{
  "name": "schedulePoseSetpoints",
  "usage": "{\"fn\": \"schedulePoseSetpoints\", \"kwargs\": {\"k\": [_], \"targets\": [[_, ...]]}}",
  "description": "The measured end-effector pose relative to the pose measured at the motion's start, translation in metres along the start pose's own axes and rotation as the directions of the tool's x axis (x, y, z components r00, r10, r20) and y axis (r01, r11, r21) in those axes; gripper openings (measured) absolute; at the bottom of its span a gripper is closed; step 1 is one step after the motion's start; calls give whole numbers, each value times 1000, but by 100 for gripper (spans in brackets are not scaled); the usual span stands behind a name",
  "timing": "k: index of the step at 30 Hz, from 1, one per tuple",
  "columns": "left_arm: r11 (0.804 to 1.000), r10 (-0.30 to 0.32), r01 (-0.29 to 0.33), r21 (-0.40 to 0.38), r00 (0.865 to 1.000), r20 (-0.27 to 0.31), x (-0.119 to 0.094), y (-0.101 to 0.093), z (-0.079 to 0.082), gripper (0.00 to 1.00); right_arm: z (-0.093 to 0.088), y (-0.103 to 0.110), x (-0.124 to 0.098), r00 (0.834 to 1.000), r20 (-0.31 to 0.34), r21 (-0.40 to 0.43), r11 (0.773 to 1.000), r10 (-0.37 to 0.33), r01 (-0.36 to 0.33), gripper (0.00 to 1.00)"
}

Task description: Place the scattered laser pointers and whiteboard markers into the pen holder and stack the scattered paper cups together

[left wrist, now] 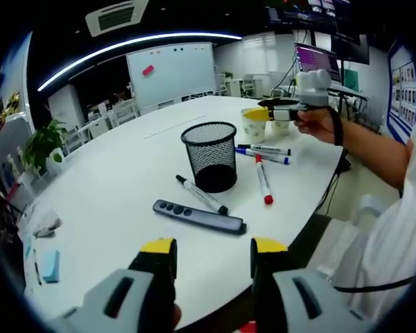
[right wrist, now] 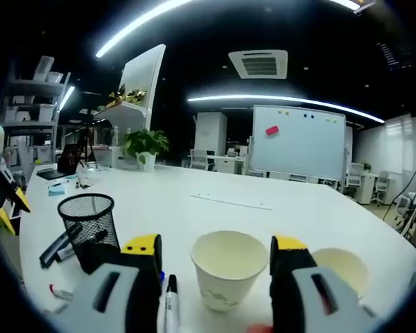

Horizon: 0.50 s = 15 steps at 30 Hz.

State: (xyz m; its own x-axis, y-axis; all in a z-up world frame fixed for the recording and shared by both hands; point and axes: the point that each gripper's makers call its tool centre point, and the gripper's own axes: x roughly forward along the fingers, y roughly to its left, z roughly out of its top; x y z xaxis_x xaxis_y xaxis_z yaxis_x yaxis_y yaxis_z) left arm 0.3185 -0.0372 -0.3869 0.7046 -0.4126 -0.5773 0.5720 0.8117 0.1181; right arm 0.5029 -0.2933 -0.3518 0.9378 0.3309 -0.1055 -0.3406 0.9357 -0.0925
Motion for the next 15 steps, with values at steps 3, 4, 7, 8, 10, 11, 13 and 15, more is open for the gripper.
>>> {"fn": "schedulePoseSetpoints", "kwargs": {"k": [3, 4, 7, 8, 10, 11, 13, 15], "targets": [[1000, 1, -1, -1, 1000, -1, 0, 0, -1, 43, 1, -2, 0, 1000, 3, -14, 1000, -17, 17, 60], [1000, 1, -1, -1, 1000, -2, 0, 1, -1, 43, 1, -2, 0, 1000, 5, -21, 999, -24, 24, 60], [1000, 0, 0, -3, 1000, -2, 0, 1, -2, 43, 1, -5, 1, 999, 1, -18, 999, -43, 43, 60], [1000, -1, 1, -3, 1000, -1, 0, 1, -2, 43, 1, -5, 0, 999, 2, -20, 999, -47, 47, 60], [1000, -1, 1, -2, 1000, 0, 0, 1, -1, 43, 1, -4, 0, 998, 6, -22, 998, -55, 55, 60], [1000, -2, 2, -2, 1000, 1, 0, 1, -1, 43, 2, -3, 0, 998, 7, -23, 998, -59, 59, 60], [1000, -3, 3, -3, 1000, 3, 0, 1, -1, 43, 1, -1, 0, 999, 9, -29, 998, -53, 53, 60], [1000, -3, 3, -3, 1000, 0, 0, 1, -1, 43, 1, -2, 0, 998, 14, -28, 997, -67, 68, 60]]}}
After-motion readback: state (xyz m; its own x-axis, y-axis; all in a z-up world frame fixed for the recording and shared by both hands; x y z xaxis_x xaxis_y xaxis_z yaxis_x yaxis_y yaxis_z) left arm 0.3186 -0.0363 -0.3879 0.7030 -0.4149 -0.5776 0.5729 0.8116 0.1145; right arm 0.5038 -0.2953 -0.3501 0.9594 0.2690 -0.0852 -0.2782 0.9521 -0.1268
